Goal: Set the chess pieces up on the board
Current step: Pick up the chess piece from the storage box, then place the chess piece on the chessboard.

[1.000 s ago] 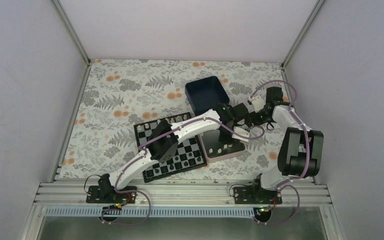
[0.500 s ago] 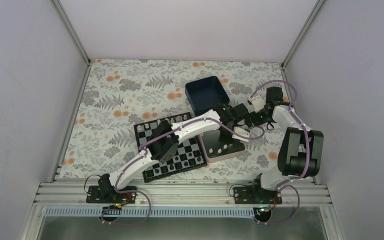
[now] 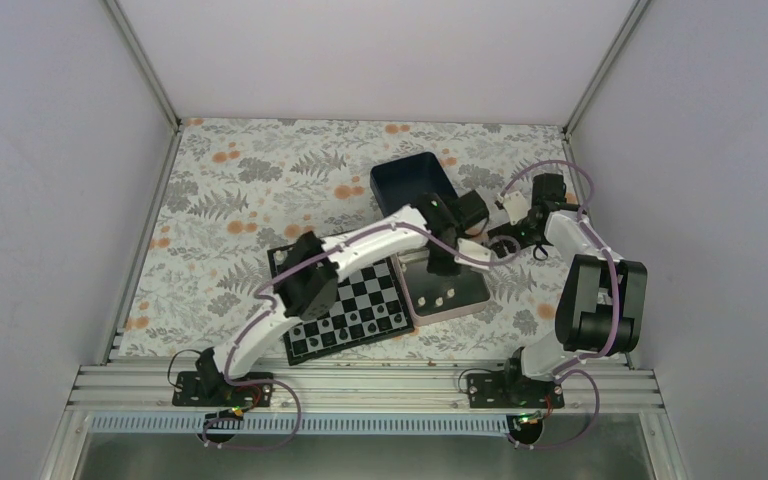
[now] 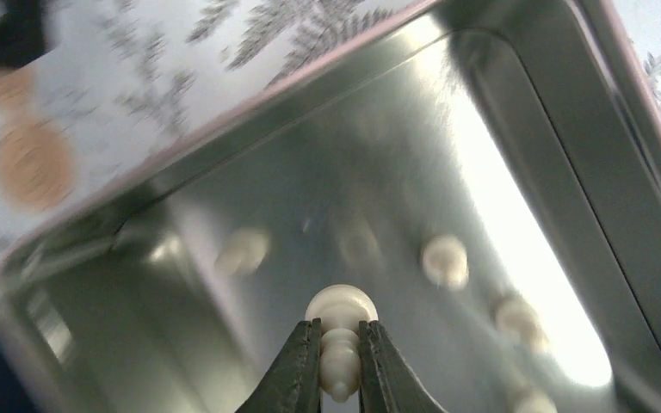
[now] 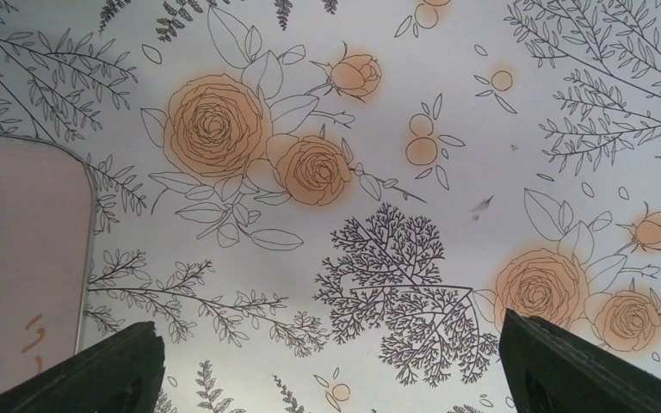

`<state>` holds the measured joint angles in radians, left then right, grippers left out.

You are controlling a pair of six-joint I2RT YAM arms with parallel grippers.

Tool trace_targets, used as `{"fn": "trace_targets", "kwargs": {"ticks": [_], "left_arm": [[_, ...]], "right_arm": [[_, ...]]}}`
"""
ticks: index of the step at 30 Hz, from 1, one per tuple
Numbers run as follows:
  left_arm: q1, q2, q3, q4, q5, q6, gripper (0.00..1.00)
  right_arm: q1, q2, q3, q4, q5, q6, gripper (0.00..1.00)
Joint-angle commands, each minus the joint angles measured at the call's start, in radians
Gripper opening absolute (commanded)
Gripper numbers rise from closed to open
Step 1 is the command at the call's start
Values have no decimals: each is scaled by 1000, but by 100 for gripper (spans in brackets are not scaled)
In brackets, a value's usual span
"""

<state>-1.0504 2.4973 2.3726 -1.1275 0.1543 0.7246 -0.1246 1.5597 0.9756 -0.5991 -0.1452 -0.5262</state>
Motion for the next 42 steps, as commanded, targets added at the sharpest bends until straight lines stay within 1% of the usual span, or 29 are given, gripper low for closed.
{"fn": "trace_targets", "kwargs": {"ticks": [1,4,11,13,18,23,28,42], "left_arm": [[72,-225,-153,44,-57,-6,8],[133,-369,-330,114,-83,-9,8],[341,-683,-752,264,-116,-16,10],[403,-746,-876,294,-114,-12,11],[523,-847,-1050,343,-109,11,11],[592,-878,-1161,386,-116,30,11],[626,-874,-1234,422,-126,43,11],[638,-801,-1247,421,-86,56,11]], "right_arm": [[7,-2,4,8,-5,-2,100],[7,-2,5,7,-1,1,100],[7,7,12,4,2,5,100],[8,11,15,1,3,6,100],[11,20,15,2,10,10,100],[13,21,15,0,13,12,100],[15,25,14,2,15,11,100],[14,28,9,3,19,10,100]]}}
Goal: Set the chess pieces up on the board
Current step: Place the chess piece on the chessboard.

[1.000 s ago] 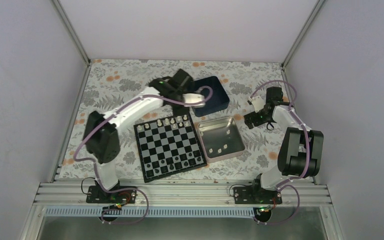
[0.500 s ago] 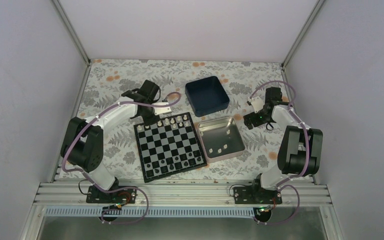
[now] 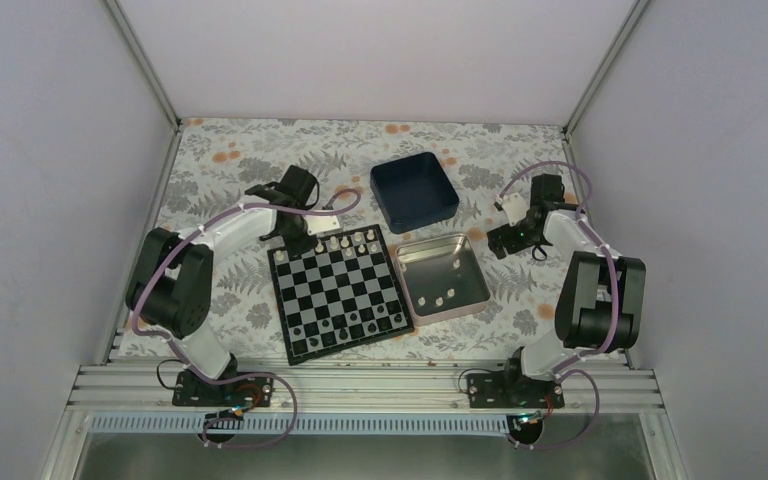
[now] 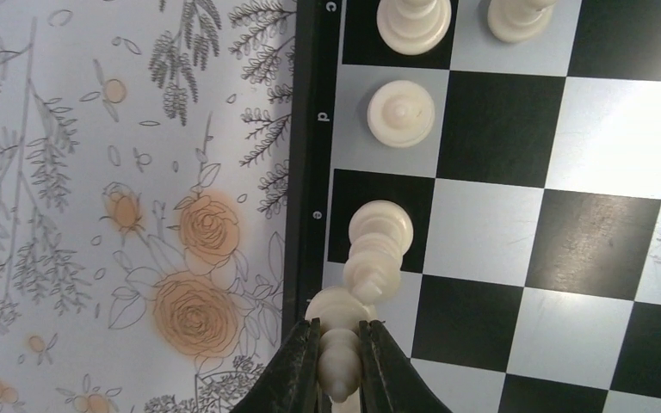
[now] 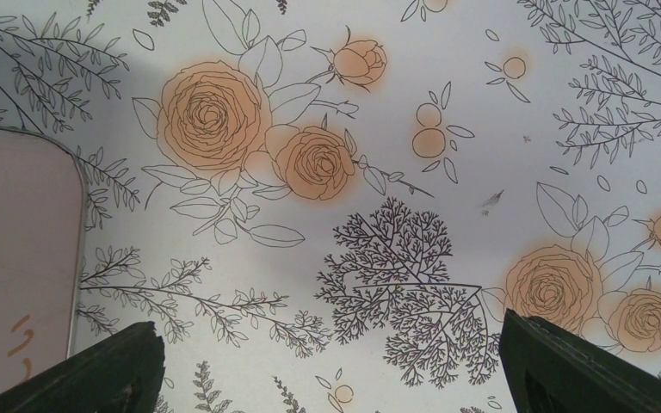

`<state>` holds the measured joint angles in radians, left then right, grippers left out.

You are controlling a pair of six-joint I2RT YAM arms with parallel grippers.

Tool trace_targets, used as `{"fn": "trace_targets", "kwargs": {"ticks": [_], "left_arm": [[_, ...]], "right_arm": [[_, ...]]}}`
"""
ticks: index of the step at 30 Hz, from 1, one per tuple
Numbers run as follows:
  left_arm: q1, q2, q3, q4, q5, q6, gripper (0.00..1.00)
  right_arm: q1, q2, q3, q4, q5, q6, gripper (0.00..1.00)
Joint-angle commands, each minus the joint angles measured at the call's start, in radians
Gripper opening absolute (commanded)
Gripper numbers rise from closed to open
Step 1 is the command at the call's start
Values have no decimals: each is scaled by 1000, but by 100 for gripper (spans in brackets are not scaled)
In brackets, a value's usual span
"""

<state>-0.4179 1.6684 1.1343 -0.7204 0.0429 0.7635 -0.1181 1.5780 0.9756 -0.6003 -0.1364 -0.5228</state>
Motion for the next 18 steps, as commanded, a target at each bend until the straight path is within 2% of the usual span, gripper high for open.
{"fn": "trace_targets", "kwargs": {"ticks": [1,18], "left_arm": [[5,33,-9,14,29,16,11],[31,35,-42,13,36,30,11]], "right_arm": [[8,10,9,5,11,8,100],[9,11,8,6,14,7,100]]}}
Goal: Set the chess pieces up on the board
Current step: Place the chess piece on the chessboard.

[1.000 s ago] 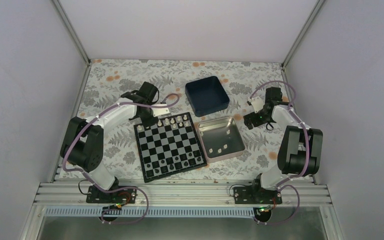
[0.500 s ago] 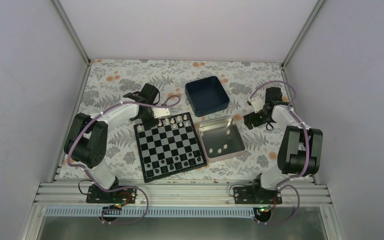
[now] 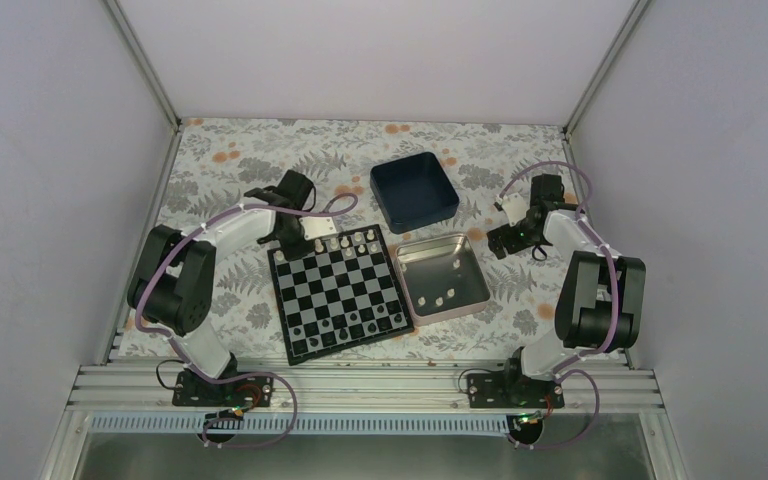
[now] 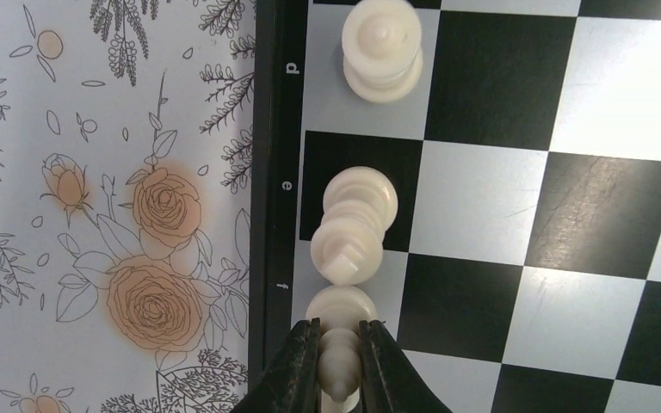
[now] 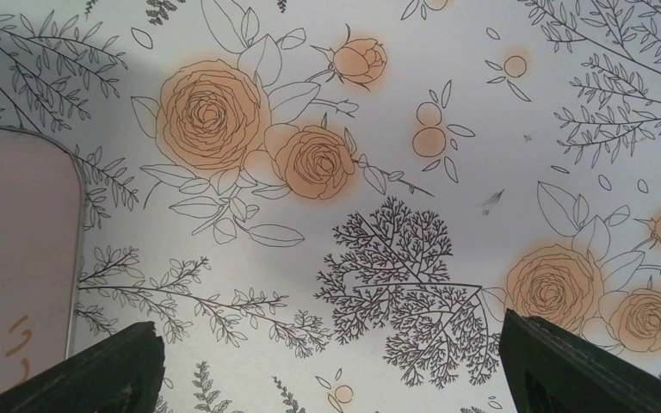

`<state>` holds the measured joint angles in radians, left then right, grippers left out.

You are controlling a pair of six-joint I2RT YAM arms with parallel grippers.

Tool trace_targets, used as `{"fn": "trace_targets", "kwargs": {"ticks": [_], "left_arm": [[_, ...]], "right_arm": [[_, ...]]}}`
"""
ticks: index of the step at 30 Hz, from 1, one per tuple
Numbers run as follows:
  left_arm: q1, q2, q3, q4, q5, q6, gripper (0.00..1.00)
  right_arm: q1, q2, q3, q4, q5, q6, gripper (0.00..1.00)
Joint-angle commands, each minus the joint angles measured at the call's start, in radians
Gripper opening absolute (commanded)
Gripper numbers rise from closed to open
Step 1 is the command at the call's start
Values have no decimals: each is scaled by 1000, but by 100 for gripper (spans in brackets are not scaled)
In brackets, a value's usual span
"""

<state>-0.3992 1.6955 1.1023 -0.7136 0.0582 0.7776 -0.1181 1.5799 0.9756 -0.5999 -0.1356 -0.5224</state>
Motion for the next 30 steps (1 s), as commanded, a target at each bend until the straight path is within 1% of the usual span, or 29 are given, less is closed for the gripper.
{"fn": "trace_targets", "kwargs": {"ticks": [1,13,15,21,23,24,30], "left_arm": [[13,9,-9,7,23,16,11],[13,33,5,-1,46,19,13],[13,35,6,0,45,19,16],[13,35,6,8,23,21,19],[13,35,10,8,20,17,28],[13,34,12,6,19,16,31],[13,-12,53,-35,-5,18,32]], "right_arm": [[8,10,8,6,14,7,100],[8,9,3,8,19,7,100],[8,9,3,8,19,8,100],[8,8,3,10,19,7,100],[8,8,3,10,19,7,100],[9,8,2,10,19,6,100],[8,8,3,9,17,6,100]]}}
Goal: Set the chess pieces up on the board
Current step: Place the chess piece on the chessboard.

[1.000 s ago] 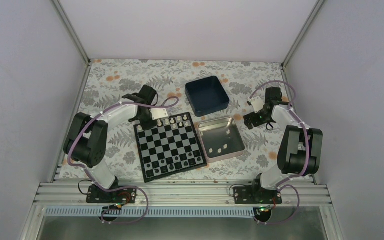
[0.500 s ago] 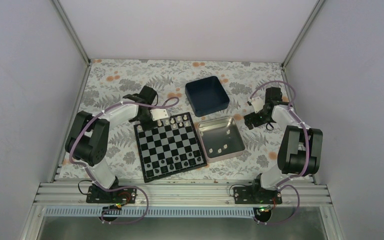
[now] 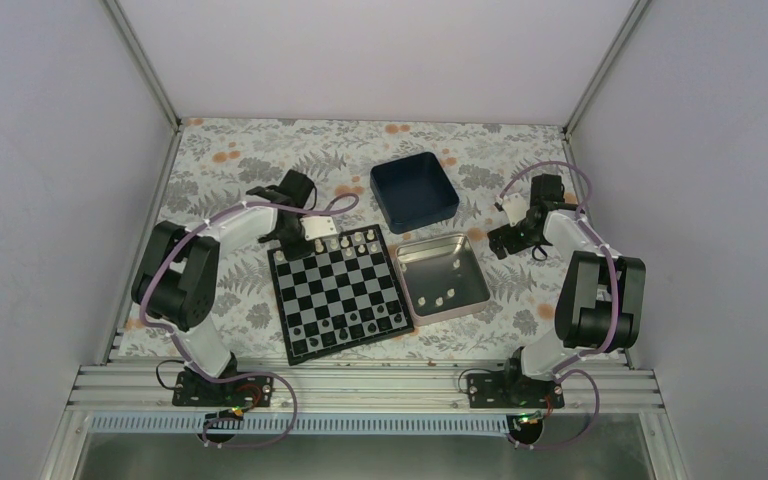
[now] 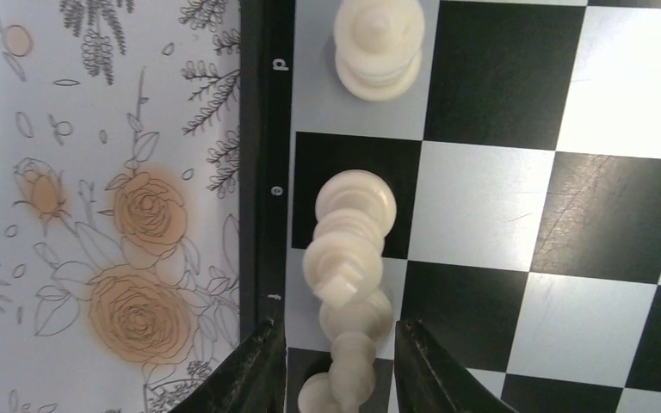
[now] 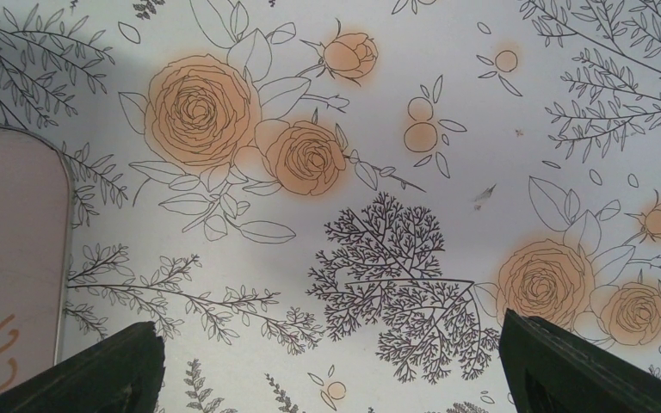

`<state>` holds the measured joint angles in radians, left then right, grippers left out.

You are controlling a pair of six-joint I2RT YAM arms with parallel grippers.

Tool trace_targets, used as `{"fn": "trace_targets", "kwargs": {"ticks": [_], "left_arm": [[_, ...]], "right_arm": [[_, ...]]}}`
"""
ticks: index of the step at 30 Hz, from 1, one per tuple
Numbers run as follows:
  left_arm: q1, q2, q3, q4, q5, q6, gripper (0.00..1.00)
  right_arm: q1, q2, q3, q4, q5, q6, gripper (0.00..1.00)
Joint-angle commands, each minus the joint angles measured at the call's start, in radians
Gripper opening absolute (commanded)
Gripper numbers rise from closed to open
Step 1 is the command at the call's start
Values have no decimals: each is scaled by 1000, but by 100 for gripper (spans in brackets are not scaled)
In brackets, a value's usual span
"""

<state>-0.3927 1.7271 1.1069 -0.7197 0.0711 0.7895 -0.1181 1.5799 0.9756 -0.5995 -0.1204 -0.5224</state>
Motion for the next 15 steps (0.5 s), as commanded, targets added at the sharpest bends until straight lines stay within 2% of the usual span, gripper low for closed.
{"fn": "trace_targets", "kwargs": {"ticks": [1,10,12,15], "left_arm": [[6,-57,64,-43,-22,7,33],[-22,-167,343,-231,33,4,43],[-55,-172,422,-258,60,-9,48],[-134,-144,544,-294,108,-45,49]], "right_arm": [[8,8,3,9,2,6,100],[8,5,5,5,-6,1,100],[8,6,7,5,-9,-1,100],[8,5,6,5,-12,-1,100]]}}
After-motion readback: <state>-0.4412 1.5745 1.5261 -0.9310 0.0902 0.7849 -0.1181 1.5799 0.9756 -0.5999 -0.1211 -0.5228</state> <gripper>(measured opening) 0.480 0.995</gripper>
